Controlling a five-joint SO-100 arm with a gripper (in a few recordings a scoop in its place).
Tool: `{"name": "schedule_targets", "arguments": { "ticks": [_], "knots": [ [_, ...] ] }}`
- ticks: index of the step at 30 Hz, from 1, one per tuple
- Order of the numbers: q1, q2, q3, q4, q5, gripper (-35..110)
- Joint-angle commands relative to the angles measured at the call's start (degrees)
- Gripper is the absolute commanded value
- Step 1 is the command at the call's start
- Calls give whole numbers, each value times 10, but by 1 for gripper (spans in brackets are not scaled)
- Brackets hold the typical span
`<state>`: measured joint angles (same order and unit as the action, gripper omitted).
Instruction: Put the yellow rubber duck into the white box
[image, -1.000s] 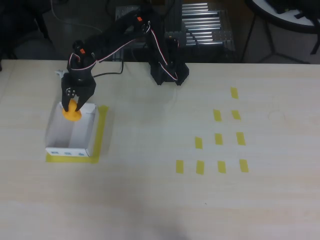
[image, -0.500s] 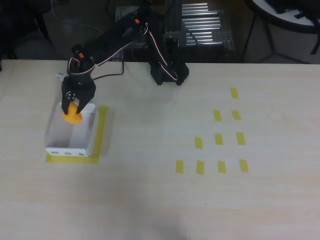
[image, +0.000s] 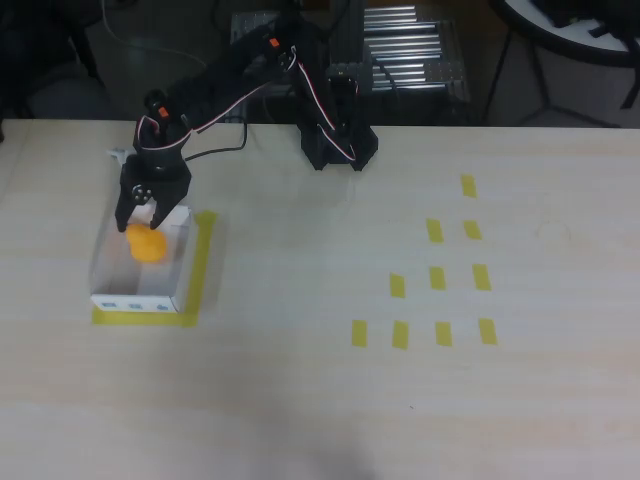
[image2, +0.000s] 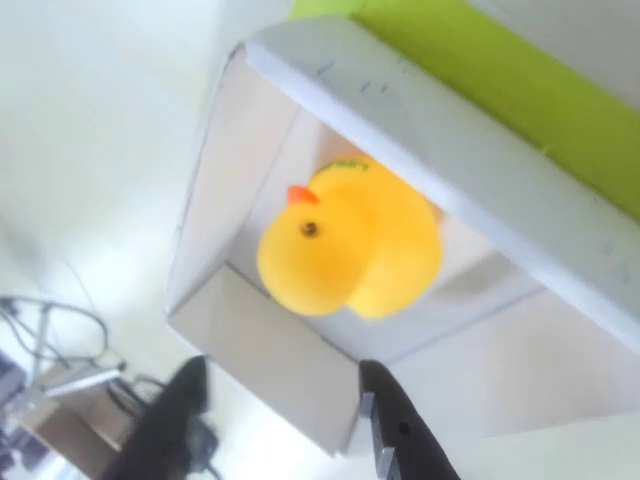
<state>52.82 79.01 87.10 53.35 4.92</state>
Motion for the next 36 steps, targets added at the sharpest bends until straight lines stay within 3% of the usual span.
{"name": "schedule_targets", "arguments": {
  "ticks": [1, 10, 22, 28, 36],
  "knots": [
    [-28, 124, -11, -5, -3, 6],
    [-150, 353, 56, 42, -14, 0],
    [-366, 843, 540, 24, 42, 0],
    [-435, 1042, 696, 86, 45, 0],
    [-501, 1086, 760, 124, 55, 0]
  ]
}}
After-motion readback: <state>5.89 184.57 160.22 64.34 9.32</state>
